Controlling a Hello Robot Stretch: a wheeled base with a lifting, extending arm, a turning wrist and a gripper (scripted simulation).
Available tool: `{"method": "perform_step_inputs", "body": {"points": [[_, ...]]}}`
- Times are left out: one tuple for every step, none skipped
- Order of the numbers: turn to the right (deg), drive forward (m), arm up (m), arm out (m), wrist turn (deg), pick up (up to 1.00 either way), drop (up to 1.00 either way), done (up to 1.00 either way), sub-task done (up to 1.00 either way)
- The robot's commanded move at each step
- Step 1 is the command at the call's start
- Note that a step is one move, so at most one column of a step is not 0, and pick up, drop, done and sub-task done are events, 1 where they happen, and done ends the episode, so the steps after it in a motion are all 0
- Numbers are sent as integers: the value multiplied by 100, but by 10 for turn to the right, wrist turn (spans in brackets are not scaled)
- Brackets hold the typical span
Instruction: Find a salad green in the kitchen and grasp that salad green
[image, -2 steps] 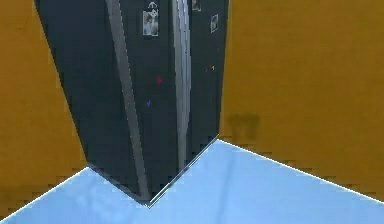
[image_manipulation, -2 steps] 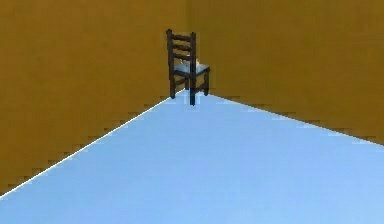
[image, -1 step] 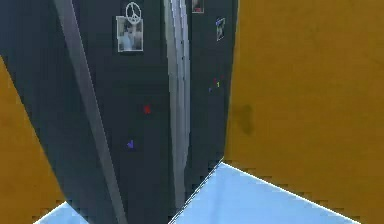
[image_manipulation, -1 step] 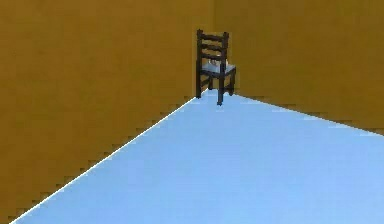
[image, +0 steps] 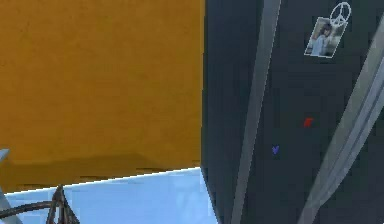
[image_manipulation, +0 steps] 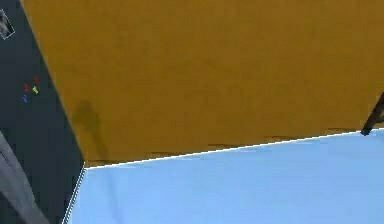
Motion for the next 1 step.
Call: {"method": "perform_step_inputs", "body": {"points": [[-180,0,0,0,0,0,0,0,0]]}}
